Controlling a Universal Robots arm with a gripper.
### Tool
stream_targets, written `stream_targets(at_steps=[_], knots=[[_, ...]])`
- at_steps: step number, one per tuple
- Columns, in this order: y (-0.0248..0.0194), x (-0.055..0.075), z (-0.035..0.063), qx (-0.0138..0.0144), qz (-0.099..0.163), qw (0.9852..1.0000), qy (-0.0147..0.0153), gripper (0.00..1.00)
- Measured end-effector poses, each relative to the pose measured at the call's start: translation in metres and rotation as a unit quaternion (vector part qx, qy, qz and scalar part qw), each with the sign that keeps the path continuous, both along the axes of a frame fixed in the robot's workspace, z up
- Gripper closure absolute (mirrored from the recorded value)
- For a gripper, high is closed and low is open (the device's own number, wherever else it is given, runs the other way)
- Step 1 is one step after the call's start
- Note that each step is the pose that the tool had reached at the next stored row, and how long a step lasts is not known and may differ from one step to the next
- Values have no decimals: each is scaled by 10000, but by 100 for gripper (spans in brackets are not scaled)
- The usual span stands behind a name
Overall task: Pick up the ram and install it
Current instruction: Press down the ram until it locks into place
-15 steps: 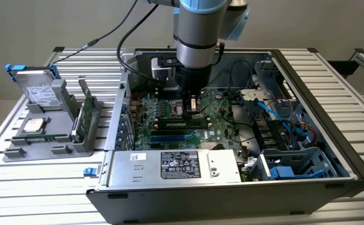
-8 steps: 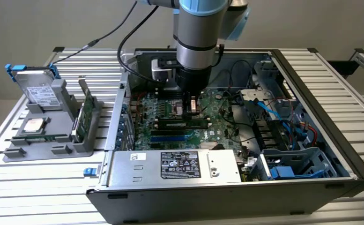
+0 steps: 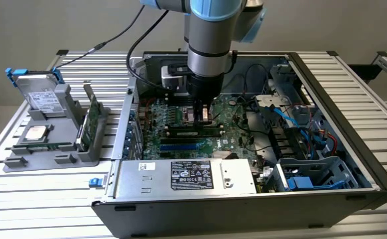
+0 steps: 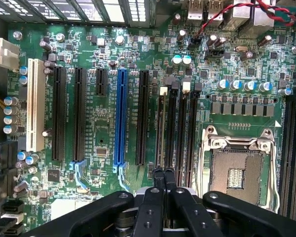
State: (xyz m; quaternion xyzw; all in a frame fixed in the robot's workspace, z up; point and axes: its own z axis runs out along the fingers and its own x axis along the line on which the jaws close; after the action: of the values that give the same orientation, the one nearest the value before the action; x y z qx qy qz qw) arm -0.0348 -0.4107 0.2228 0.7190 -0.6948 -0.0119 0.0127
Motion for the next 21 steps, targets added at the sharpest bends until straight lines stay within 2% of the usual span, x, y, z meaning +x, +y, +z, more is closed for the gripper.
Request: stream_targets(at_steps=[2,3,6,8,21], knots=[[3,1,18,2,0,10000,-1,90],[6,2,44,16,0,10000,-9,90],[1,0,183,5,0,10000,-2,90],[0,0,240,4,0,10000,-2,90],[0,0,243,5,0,10000,-3,90]])
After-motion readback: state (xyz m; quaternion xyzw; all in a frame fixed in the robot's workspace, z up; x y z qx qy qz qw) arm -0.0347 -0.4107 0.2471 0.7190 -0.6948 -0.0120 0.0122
